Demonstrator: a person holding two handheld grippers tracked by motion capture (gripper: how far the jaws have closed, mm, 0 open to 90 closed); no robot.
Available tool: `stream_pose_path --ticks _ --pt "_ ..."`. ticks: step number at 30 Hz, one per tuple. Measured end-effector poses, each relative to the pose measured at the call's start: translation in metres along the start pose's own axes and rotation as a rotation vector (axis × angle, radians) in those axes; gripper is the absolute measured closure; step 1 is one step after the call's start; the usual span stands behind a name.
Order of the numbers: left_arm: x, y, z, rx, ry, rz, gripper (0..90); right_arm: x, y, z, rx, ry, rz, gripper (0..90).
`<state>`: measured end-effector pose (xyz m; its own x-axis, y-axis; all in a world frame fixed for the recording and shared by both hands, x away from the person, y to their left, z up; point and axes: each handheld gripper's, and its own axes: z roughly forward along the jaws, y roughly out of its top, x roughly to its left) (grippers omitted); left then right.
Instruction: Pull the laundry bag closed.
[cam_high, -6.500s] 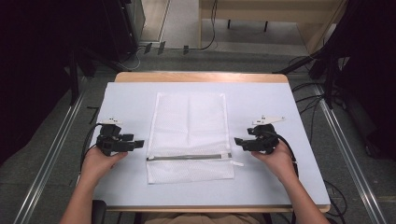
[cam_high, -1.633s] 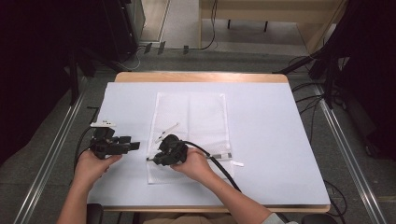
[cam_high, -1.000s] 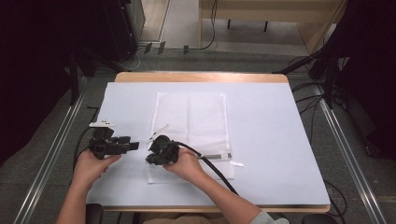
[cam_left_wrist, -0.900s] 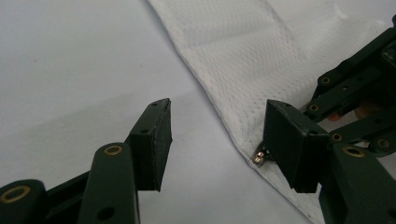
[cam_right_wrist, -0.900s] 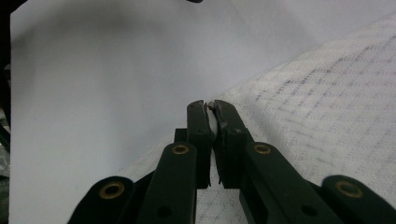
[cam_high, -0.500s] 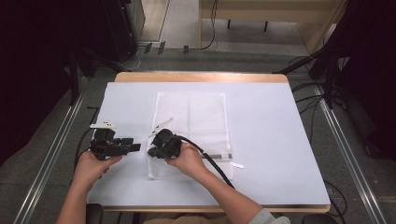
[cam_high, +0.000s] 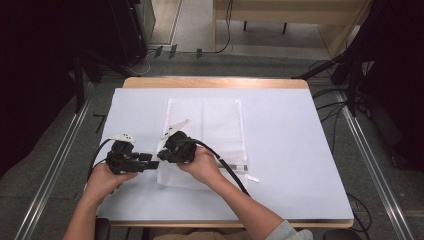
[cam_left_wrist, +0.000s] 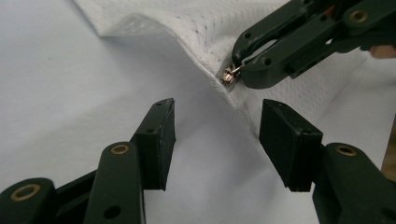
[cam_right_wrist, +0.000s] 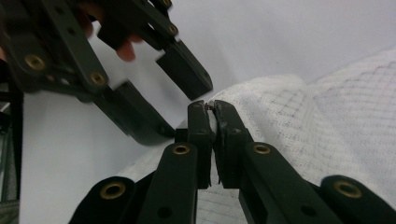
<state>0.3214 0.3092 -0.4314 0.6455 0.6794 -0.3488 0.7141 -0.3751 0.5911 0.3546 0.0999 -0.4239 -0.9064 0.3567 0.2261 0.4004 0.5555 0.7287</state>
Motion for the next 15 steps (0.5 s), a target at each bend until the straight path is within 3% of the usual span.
stream_pose_path --ticks 7,15 --pt "-0.0012 0.0013 0.0098 0.058 -0.023 0.014 55.8 0.0043 0.0013 -0.006 -0.005 0.039 -0.022 87.5" --pt "-0.0025 0.0015 0.0115 0.067 -0.045 0.034 68.8 0.0055 0.0013 -0.0064 0.01 0.073 -0.038 87.6"
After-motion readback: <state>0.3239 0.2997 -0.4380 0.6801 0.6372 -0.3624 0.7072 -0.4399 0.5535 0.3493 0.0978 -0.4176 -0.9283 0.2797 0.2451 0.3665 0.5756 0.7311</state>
